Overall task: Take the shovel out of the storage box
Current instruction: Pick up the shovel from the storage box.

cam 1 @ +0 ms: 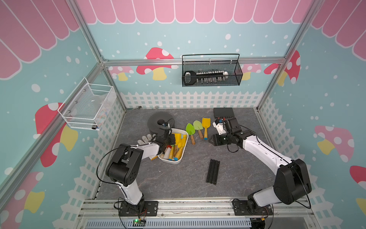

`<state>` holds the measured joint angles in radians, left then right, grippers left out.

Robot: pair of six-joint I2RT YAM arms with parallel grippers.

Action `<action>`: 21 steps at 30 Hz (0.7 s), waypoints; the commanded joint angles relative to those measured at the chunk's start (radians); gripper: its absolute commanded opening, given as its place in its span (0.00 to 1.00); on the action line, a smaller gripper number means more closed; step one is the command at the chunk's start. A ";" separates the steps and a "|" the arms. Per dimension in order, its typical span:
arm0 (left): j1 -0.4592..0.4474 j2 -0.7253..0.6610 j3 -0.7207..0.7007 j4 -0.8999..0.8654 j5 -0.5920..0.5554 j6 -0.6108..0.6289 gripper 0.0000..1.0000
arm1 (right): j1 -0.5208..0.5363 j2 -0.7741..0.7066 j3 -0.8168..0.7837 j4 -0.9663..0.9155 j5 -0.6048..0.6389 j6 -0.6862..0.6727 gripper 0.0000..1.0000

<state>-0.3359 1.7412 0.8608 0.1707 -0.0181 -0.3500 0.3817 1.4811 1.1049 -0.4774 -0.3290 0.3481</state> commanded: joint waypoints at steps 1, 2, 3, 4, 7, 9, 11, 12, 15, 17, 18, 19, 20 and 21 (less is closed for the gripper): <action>0.006 -0.036 -0.024 0.002 0.008 0.001 0.00 | 0.008 -0.029 -0.018 0.005 0.007 -0.002 0.48; 0.007 -0.050 -0.030 0.008 0.012 -0.002 0.00 | 0.008 -0.029 -0.019 0.005 0.009 -0.003 0.48; 0.006 -0.067 -0.039 0.013 0.015 -0.007 0.00 | 0.008 -0.028 -0.018 0.005 0.011 -0.003 0.48; 0.005 -0.085 -0.046 0.017 0.017 -0.013 0.00 | 0.008 -0.029 -0.020 0.005 0.011 -0.004 0.48; 0.003 -0.153 -0.083 0.038 0.013 -0.029 0.00 | 0.008 -0.026 -0.017 0.006 0.013 -0.004 0.48; -0.003 -0.203 -0.107 0.045 -0.008 -0.041 0.00 | 0.008 -0.025 -0.019 0.008 0.009 -0.002 0.48; -0.010 -0.247 -0.131 0.049 -0.029 -0.051 0.00 | 0.009 -0.026 -0.022 0.015 0.003 0.001 0.48; -0.014 -0.270 -0.143 0.053 -0.040 -0.057 0.00 | 0.009 -0.029 -0.025 0.023 -0.001 0.003 0.48; -0.026 -0.336 -0.177 0.069 -0.070 -0.066 0.00 | 0.015 -0.039 -0.032 0.037 -0.008 0.004 0.48; -0.037 -0.376 -0.193 0.075 -0.091 -0.071 0.00 | 0.021 -0.049 -0.036 0.049 -0.019 0.002 0.48; -0.043 -0.396 -0.200 0.077 -0.104 -0.071 0.00 | 0.028 -0.055 -0.038 0.061 -0.027 0.002 0.48; -0.048 -0.413 -0.205 0.078 -0.116 -0.073 0.00 | 0.034 -0.059 -0.039 0.070 -0.034 0.002 0.48; -0.052 -0.433 -0.211 0.079 -0.129 -0.073 0.00 | 0.045 -0.061 -0.039 0.082 -0.044 0.001 0.48; -0.057 -0.451 -0.216 0.080 -0.141 -0.072 0.00 | 0.058 -0.063 -0.035 0.087 -0.045 -0.004 0.48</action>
<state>-0.3798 1.3399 0.6617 0.2039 -0.1036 -0.4053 0.4122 1.4509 1.0760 -0.4347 -0.3447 0.3485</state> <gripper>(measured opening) 0.046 0.484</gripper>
